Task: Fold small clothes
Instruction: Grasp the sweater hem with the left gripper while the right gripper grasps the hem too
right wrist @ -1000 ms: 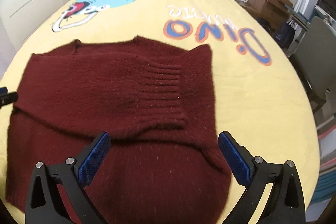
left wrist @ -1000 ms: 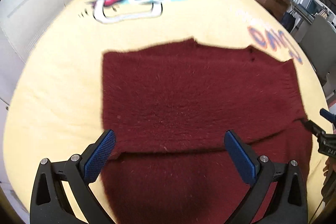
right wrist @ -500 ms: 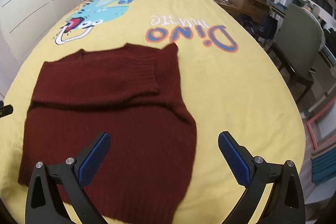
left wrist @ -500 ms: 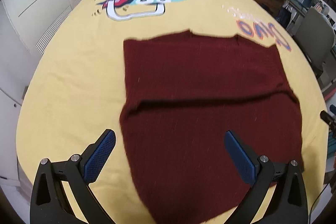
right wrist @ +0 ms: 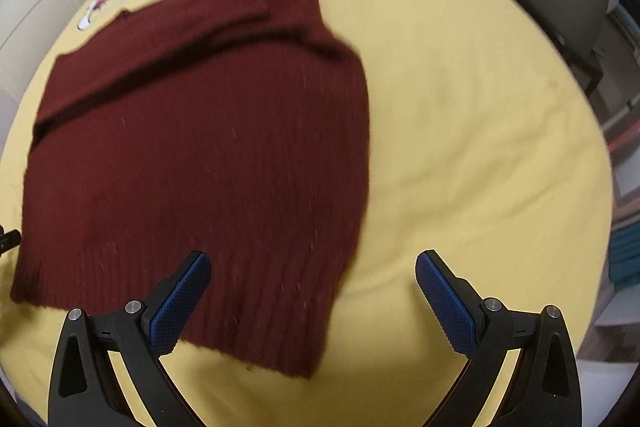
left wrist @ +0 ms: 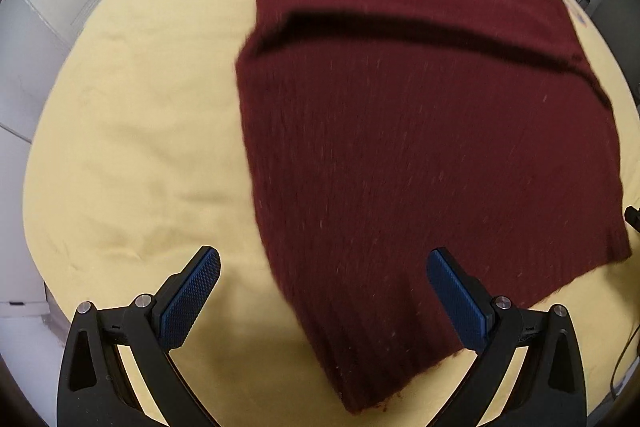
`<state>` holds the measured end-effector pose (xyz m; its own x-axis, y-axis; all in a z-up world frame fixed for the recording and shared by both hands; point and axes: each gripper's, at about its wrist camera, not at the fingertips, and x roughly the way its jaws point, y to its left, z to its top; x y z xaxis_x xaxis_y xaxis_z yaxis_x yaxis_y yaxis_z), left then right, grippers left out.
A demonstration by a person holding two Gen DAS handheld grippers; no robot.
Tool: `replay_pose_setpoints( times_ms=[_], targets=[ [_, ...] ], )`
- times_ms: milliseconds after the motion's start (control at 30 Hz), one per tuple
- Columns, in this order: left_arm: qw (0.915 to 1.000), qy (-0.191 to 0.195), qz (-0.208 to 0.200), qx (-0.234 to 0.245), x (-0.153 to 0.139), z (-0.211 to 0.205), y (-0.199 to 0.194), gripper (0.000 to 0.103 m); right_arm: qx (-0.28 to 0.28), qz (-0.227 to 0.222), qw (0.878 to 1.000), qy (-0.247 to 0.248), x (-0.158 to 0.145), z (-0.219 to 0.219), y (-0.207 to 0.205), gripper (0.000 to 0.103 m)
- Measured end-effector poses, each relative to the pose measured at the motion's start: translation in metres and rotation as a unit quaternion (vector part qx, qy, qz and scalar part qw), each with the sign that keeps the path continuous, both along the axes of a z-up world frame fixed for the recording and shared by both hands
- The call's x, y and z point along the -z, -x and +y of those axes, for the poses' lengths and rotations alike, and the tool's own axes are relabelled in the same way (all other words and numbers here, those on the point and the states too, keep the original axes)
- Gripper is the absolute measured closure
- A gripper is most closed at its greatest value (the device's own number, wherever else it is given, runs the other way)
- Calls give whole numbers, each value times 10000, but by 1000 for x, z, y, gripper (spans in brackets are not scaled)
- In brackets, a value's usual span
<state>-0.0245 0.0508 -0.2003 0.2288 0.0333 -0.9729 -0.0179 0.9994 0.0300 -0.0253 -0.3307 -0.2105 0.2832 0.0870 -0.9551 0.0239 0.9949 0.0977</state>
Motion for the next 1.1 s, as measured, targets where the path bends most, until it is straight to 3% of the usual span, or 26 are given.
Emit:
replay_pose_setpoints(
  times_ms=[133,300,367,433,467,500,567,633,667,767,1100],
  targets=[
    [9995,-110,291,-75,23,5,4,1,102,392,9990,-180,18,-6,-1,1],
    [9981,363,480,-110,39,11,8,3,42,702,9968,-373,29,-8,-5,1],
    [9975,502,500,-67,39,11,9,12,21,731,9965,-404,30,-9,-5,1],
    [9964,661,527,35,39,9,8,33,-39,781,9957,-489,30,-8,-4,8],
    [9959,732,522,89,39,8,8,39,-67,807,9953,-532,30,-8,-4,21],
    [9951,828,524,160,38,6,9,49,-92,860,9941,-658,32,-8,-4,42],
    [9946,867,522,240,37,3,9,62,-101,936,9912,-929,34,-10,-2,58],
    [9924,1056,545,317,34,0,9,89,-158,918,9899,-1069,31,-10,-2,74],
    [9911,1164,559,311,33,0,9,91,-172,895,9891,-1155,28,-12,-2,84],
    [9906,1235,465,352,22,1,8,93,-245,783,9883,-1288,15,-15,-7,89],
    [9856,1643,-187,354,-43,23,-11,93,-382,-13,9882,-1481,-51,-24,-45,91]
  ],
)
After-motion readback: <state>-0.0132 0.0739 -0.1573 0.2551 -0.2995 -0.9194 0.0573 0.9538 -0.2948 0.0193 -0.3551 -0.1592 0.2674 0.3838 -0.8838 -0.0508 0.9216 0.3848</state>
